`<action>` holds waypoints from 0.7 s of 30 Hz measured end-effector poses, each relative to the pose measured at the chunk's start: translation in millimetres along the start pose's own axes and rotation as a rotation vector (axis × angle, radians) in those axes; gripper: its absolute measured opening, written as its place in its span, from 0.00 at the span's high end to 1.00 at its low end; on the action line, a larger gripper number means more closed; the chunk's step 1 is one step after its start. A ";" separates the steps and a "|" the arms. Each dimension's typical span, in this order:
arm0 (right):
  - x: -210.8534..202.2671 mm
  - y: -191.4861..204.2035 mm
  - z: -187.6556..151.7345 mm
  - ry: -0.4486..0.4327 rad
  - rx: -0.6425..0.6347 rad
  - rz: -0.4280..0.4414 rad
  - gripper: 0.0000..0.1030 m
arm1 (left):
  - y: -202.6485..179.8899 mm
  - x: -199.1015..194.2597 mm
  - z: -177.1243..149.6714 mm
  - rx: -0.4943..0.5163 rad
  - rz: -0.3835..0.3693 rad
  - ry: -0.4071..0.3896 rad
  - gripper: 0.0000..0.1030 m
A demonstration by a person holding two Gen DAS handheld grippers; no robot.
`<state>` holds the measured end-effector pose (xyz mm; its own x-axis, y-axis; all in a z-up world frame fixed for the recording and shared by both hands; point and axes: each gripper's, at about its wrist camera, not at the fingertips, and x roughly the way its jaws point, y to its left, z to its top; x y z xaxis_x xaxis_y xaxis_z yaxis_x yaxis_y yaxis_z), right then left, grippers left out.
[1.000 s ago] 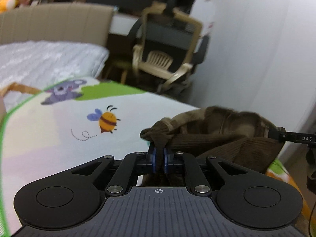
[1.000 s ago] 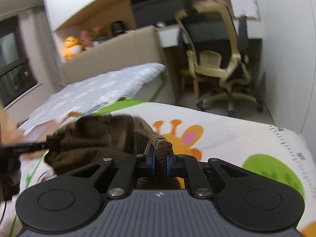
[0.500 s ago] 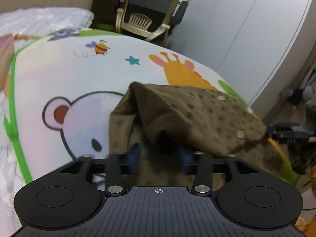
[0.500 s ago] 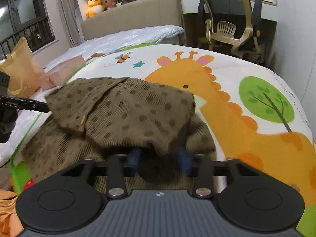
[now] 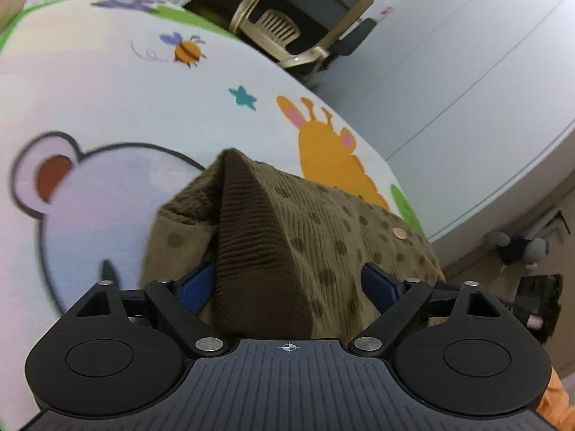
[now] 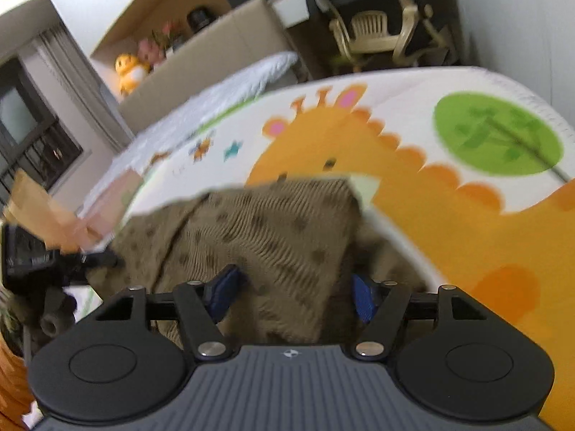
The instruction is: Fold clothes
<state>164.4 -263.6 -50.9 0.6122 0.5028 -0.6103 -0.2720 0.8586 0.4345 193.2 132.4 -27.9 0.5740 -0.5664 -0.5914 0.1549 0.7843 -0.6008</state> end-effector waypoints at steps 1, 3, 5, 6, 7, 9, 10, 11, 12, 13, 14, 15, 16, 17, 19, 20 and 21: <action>-2.1 10.5 -1.6 -0.010 -0.050 -0.017 0.69 | -6.9 -4.8 -1.2 0.028 0.007 -0.011 0.46; -10.3 29.6 -3.8 -0.035 -0.139 -0.040 0.82 | -20.6 -14.3 -3.5 0.085 0.020 -0.035 0.72; -35.8 40.3 -1.9 -0.083 -0.171 -0.017 0.84 | -34.4 -23.9 -5.9 0.141 0.033 -0.058 0.81; -49.8 44.9 -1.4 -0.105 -0.183 -0.002 0.84 | -41.2 -29.4 -7.1 0.169 0.037 -0.070 0.82; -65.0 48.4 -2.3 -0.120 -0.187 0.015 0.84 | -47.0 -44.9 -9.7 0.182 0.021 -0.090 0.83; -89.3 55.0 -9.4 -0.133 -0.209 0.035 0.84 | -57.7 -71.5 -16.3 0.206 -0.001 -0.121 0.84; -98.6 57.4 -15.5 -0.127 -0.220 0.046 0.84 | -60.5 -81.0 -23.3 0.218 -0.005 -0.121 0.84; -104.5 58.5 -23.5 -0.114 -0.226 0.055 0.84 | -63.4 -90.5 -30.3 0.229 -0.009 -0.121 0.84; -107.0 58.8 -32.9 -0.093 -0.227 0.059 0.84 | -66.1 -99.7 -37.6 0.241 -0.013 -0.120 0.84; -107.7 58.4 -43.2 -0.068 -0.226 0.059 0.84 | -66.5 -103.6 -48.0 0.246 -0.010 -0.102 0.84; -104.6 56.8 -54.0 -0.037 -0.220 0.052 0.83 | -64.9 -104.5 -58.3 0.246 -0.005 -0.079 0.83; -100.2 54.4 -63.3 -0.007 -0.213 0.043 0.82 | -61.7 -102.8 -67.8 0.238 0.001 -0.053 0.80; -95.2 50.5 -73.1 0.028 -0.205 0.031 0.80 | -56.1 -99.7 -75.3 0.222 0.005 -0.024 0.78; -91.2 46.1 -81.7 0.058 -0.195 0.020 0.74 | -50.4 -96.4 -82.8 0.206 0.008 0.006 0.76; -91.5 36.8 -85.6 0.077 -0.167 0.017 0.59 | -37.4 -88.5 -92.2 0.163 -0.004 0.060 0.60; -95.4 31.8 -81.9 0.070 -0.147 0.016 0.49 | -30.8 -85.7 -95.0 0.143 -0.013 0.080 0.55; -99.6 26.9 -76.6 0.058 -0.126 0.019 0.44 | -26.1 -87.0 -91.6 0.129 -0.030 0.072 0.44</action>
<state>39.2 -283.0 -29.2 0.5629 0.5207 -0.6419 -0.3761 0.8529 0.3622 65.6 138.0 -10.1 0.5089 -0.6034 -0.6139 0.2762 0.7899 -0.5475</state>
